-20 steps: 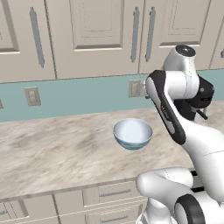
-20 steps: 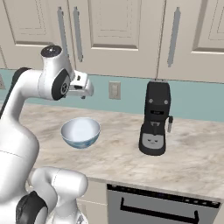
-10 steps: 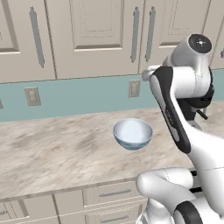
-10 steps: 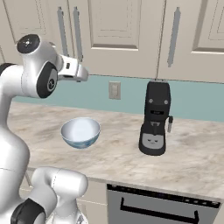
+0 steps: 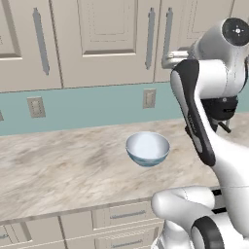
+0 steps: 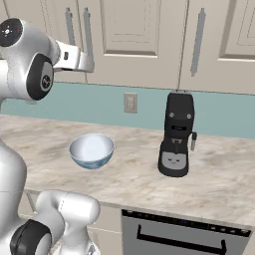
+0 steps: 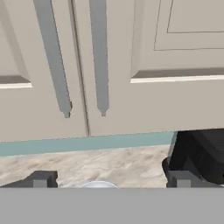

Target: Open the cabinet and setup a tea strainer by placing it in the bowl upright.

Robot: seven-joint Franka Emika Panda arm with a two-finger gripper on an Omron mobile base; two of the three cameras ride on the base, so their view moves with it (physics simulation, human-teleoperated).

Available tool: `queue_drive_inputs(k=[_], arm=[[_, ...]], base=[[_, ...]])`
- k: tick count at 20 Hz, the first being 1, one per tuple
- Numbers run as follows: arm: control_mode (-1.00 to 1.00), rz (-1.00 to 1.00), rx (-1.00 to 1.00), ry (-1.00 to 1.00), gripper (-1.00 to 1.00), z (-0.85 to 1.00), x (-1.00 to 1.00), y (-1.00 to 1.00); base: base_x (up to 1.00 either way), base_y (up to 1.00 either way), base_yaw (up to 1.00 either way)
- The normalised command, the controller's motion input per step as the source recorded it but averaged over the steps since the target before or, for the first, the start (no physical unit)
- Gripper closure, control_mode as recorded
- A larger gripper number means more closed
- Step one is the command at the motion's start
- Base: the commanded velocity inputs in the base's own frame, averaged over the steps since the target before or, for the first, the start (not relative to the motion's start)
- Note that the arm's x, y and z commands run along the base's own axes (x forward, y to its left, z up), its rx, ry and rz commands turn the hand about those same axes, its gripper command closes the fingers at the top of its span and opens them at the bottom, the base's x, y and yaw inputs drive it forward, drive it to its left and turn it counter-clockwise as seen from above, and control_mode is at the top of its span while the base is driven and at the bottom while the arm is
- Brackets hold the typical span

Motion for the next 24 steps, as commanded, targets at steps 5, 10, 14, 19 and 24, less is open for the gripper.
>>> queue_drive_inputs(k=[5, 10, 14, 19, 24], arm=[[-1.0, 0.0, 0.0, -0.12, -1.0, 0.52, 0.14, 0.0], [-1.0, 0.0, 0.0, 0.03, -1.0, 0.05, 0.29, 0.0], [-1.0, 0.0, 0.0, 0.0, -1.0, 0.0, 0.28, 0.0], [-1.0, 0.01, 0.0, 0.0, -1.0, 0.0, 0.46, 0.0], [-1.0, 0.0, 0.0, 0.0, -1.0, 0.0, 0.38, -0.02]], base=[[0.0, 0.0, 0.0], [0.0, 0.0, 0.0], [0.0, 0.0, 0.0], [0.0, 0.0, 0.0], [0.0, 0.0, 0.0]])
